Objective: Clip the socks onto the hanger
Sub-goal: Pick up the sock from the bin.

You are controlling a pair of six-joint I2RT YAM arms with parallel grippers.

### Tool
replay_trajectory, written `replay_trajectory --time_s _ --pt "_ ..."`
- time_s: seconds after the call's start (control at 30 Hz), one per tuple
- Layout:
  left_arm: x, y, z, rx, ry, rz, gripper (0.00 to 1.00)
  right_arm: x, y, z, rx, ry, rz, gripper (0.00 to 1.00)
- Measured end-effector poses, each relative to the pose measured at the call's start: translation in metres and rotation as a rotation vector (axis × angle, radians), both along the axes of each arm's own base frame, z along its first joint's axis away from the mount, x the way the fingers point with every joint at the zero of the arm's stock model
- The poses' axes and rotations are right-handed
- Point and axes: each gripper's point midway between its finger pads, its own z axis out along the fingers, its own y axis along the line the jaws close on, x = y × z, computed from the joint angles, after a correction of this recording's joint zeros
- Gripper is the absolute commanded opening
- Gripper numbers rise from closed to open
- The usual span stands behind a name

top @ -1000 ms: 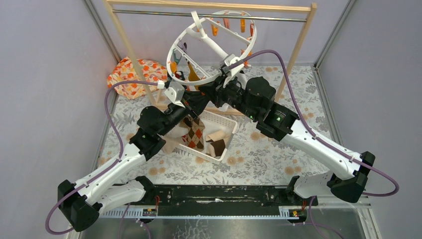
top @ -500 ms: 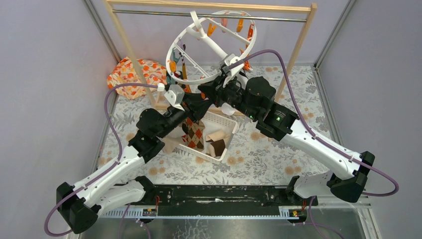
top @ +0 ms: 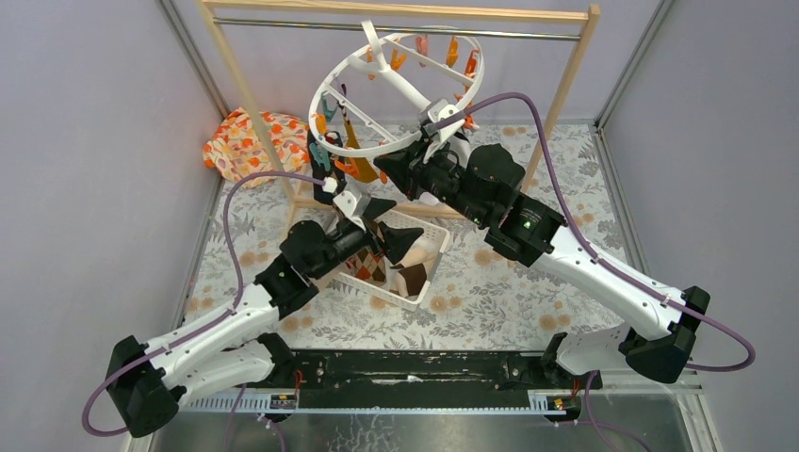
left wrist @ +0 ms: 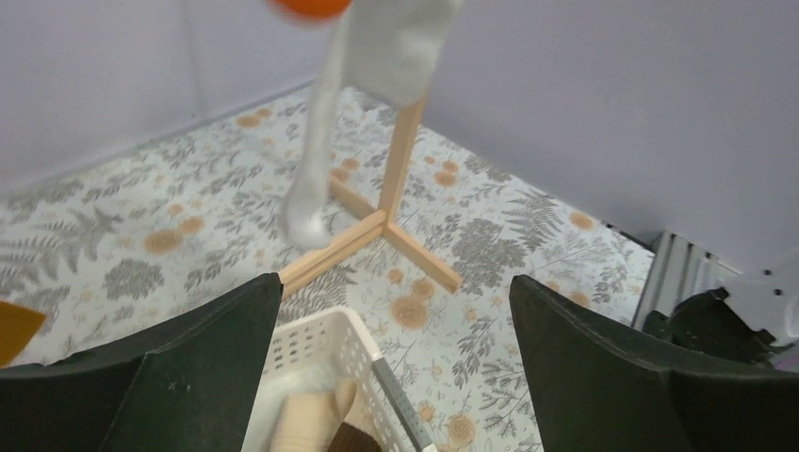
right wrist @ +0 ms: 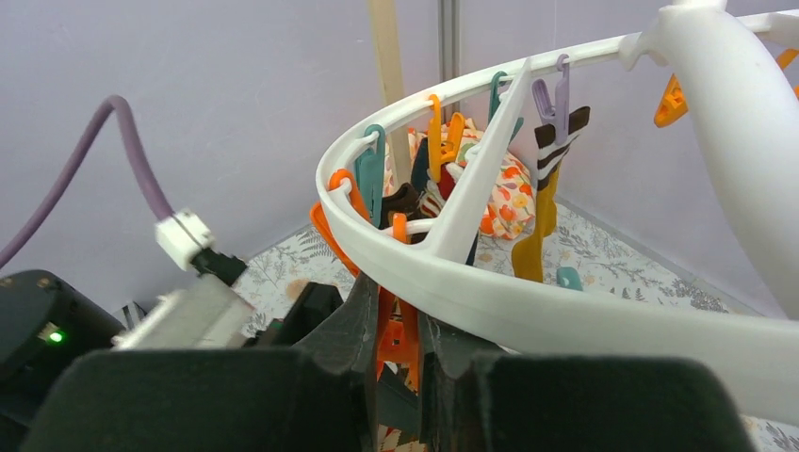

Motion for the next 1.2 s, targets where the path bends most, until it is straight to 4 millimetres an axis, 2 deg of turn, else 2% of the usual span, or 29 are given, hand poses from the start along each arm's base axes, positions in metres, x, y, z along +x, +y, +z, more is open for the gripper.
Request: replay_trajectory --time_s 0.2,0.43,0.7,0.9,1.03,1.2 --pt "0.023 0.013 -0.049 0.044 0.147 0.161 0.99 0.000 0.000 0.000 0.002 -0.001 -0.003 0.00" --pt "0.049 0.039 -0.125 0.160 0.351 0.407 0.99 0.001 -0.001 -0.005 -0.003 0.003 -0.008 0.00" --pt "0.044 0.059 -0.198 0.379 0.532 0.520 0.99 0.000 -0.003 -0.005 -0.002 0.002 -0.010 0.00" --pt "0.046 0.070 -0.228 0.514 0.631 0.603 0.98 0.000 -0.003 -0.005 -0.002 0.002 -0.010 0.00" --pt "0.049 0.065 -0.247 0.585 0.674 0.605 0.98 0.000 -0.003 -0.007 -0.004 0.003 -0.011 0.00" --pt "0.040 0.056 -0.272 0.638 0.739 0.537 0.95 0.003 -0.004 -0.008 -0.007 0.005 -0.025 0.00"
